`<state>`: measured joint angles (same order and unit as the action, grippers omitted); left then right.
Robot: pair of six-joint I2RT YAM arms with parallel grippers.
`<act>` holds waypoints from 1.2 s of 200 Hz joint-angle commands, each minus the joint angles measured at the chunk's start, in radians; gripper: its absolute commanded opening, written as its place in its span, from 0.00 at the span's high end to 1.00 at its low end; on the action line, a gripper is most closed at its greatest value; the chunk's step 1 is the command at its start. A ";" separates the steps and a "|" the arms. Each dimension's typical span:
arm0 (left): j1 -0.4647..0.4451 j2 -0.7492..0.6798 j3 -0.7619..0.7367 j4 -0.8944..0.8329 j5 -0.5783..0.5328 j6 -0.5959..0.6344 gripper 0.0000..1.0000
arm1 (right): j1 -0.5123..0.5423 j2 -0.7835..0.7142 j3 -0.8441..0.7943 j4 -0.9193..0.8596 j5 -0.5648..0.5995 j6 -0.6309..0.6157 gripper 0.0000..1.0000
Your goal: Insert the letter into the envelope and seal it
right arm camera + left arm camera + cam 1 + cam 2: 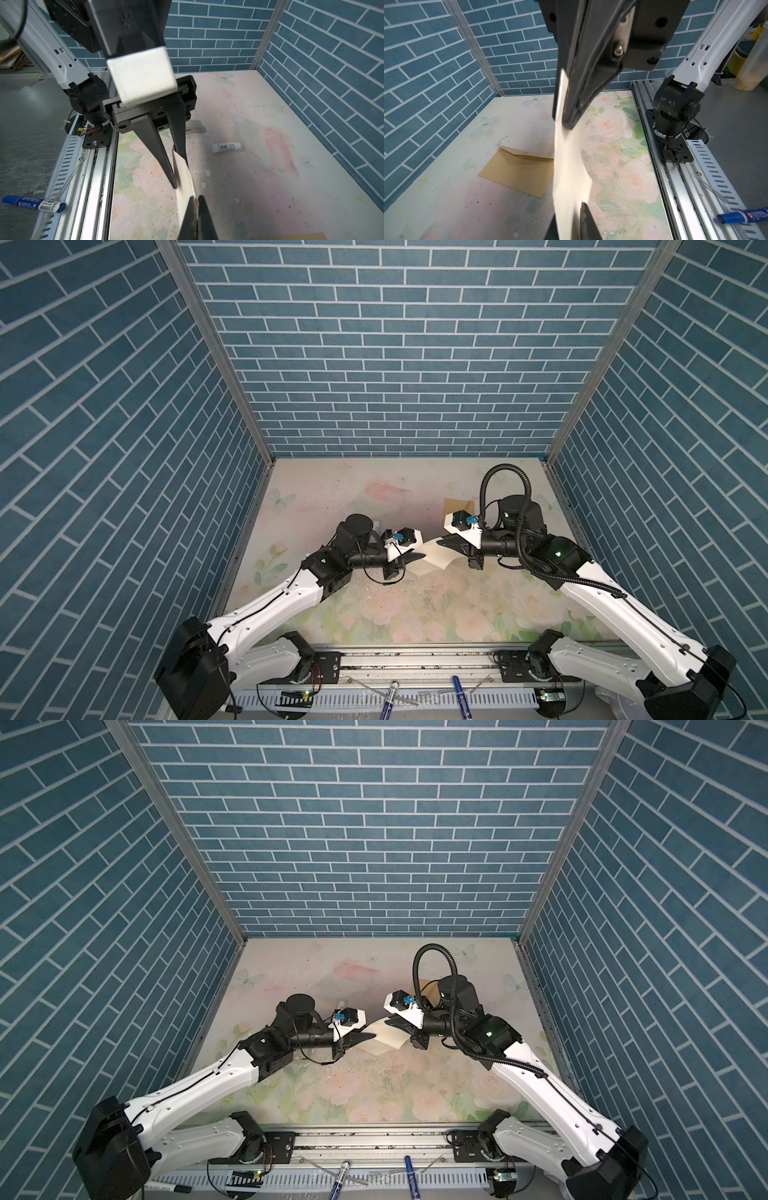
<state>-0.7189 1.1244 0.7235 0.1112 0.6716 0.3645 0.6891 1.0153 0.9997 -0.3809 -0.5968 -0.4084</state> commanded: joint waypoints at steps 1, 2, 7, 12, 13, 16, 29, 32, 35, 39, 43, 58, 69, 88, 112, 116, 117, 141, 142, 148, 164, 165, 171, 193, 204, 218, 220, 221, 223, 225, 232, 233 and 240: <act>-0.004 -0.020 -0.018 0.012 -0.008 -0.012 0.85 | 0.004 -0.028 -0.028 0.014 0.043 -0.046 1.00; -0.004 -0.020 -0.019 0.012 -0.008 -0.013 0.85 | 0.004 -0.029 -0.029 0.014 0.045 -0.046 1.00; -0.004 -0.021 -0.020 0.011 -0.009 -0.014 0.86 | 0.004 -0.031 -0.030 0.017 0.052 -0.047 1.00; -0.004 -0.022 -0.022 0.012 -0.011 -0.016 0.87 | 0.004 -0.034 -0.031 0.018 0.057 -0.047 1.00; -0.004 -0.023 -0.022 0.012 -0.011 -0.016 0.88 | 0.004 -0.034 -0.031 0.019 0.057 -0.047 1.00; -0.004 -0.022 -0.022 0.012 -0.011 -0.017 0.88 | 0.004 -0.036 -0.033 0.019 0.059 -0.047 1.00; -0.004 -0.022 -0.022 0.015 -0.012 -0.022 0.92 | 0.004 -0.041 -0.037 0.025 0.072 -0.048 1.00; -0.004 -0.023 -0.022 0.016 -0.012 -0.024 0.93 | 0.004 -0.042 -0.039 0.026 0.074 -0.049 1.00; -0.004 -0.022 -0.022 0.017 -0.012 -0.024 0.94 | 0.004 -0.043 -0.040 0.027 0.076 -0.048 1.00; -0.004 -0.022 -0.022 0.018 -0.012 -0.026 0.95 | 0.004 -0.044 -0.041 0.029 0.078 -0.049 1.00; -0.004 -0.022 -0.022 0.019 -0.013 -0.027 0.96 | 0.003 -0.046 -0.043 0.030 0.080 -0.048 1.00; -0.004 -0.021 -0.022 0.021 -0.013 -0.030 0.99 | 0.003 -0.055 -0.050 0.043 0.092 -0.048 1.00; -0.004 -0.022 -0.022 0.021 -0.015 -0.032 0.99 | 0.003 -0.063 -0.055 0.049 0.099 -0.049 1.00; -0.004 -0.024 -0.022 0.021 -0.023 -0.036 0.89 | 0.004 -0.077 -0.062 0.058 0.117 -0.051 1.00; -0.004 -0.027 -0.048 0.018 -0.029 -0.037 0.86 | 0.003 -0.093 -0.069 0.056 0.139 -0.057 1.00; -0.004 -0.028 -0.048 0.019 -0.031 -0.039 0.85 | 0.003 -0.094 -0.070 0.057 0.141 -0.059 1.00; -0.004 -0.028 -0.048 0.019 -0.031 -0.039 0.85 | 0.003 -0.095 -0.070 0.056 0.142 -0.059 1.00; -0.004 -0.032 -0.057 0.017 -0.038 -0.042 0.85 | 0.001 -0.105 -0.075 0.055 0.152 -0.060 1.00; -0.004 -0.033 -0.057 0.017 -0.038 -0.042 0.85 | 0.001 -0.105 -0.075 0.055 0.153 -0.060 1.00; -0.004 -0.034 -0.059 0.016 -0.039 -0.044 0.86 | 0.001 -0.105 -0.075 0.055 0.154 -0.060 1.00; -0.004 -0.039 -0.061 0.012 -0.043 -0.045 0.86 | 0.001 -0.109 -0.075 0.056 0.162 -0.062 1.00; -0.004 -0.039 -0.062 0.012 -0.043 -0.045 0.86 | 0.001 -0.109 -0.075 0.056 0.162 -0.062 1.00; -0.005 -0.040 -0.065 0.011 -0.044 -0.047 0.87 | 0.001 -0.108 -0.076 0.056 0.165 -0.064 1.00; -0.004 -0.046 -0.074 0.011 -0.047 -0.048 0.90 | 0.001 -0.109 -0.076 0.061 0.176 -0.066 1.00; -0.004 -0.050 -0.078 0.013 -0.047 -0.051 0.94 | 0.001 -0.105 -0.076 0.062 0.175 -0.064 1.00; -0.004 -0.049 -0.080 0.017 -0.046 -0.056 0.97 | 0.002 -0.103 -0.076 0.066 0.170 -0.060 1.00; -0.004 -0.050 -0.081 0.019 -0.046 -0.057 0.98 | 0.001 -0.102 -0.077 0.068 0.170 -0.060 1.00; -0.004 -0.050 -0.080 0.020 -0.046 -0.057 0.98 | 0.002 -0.102 -0.077 0.069 0.170 -0.059 1.00; -0.004 -0.050 -0.081 0.020 -0.046 -0.059 0.99 | 0.001 -0.102 -0.077 0.069 0.170 -0.059 1.00; -0.004 -0.049 -0.081 0.021 -0.046 -0.060 0.99 | 0.001 -0.102 -0.077 0.072 0.170 -0.059 1.00; -0.004 -0.049 -0.083 0.025 -0.045 -0.063 1.00 | 0.002 -0.102 -0.078 0.077 0.171 -0.058 1.00; -0.004 -0.049 -0.083 0.026 -0.044 -0.063 1.00 | 0.001 -0.102 -0.079 0.078 0.172 -0.058 1.00; -0.004 -0.046 -0.083 0.032 -0.043 -0.066 1.00 | 0.002 -0.102 -0.081 0.087 0.176 -0.055 0.96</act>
<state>-0.7197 1.0882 0.6586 0.1272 0.6247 0.3168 0.6891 0.9207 0.9501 -0.3347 -0.4320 -0.4290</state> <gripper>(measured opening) 0.050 0.045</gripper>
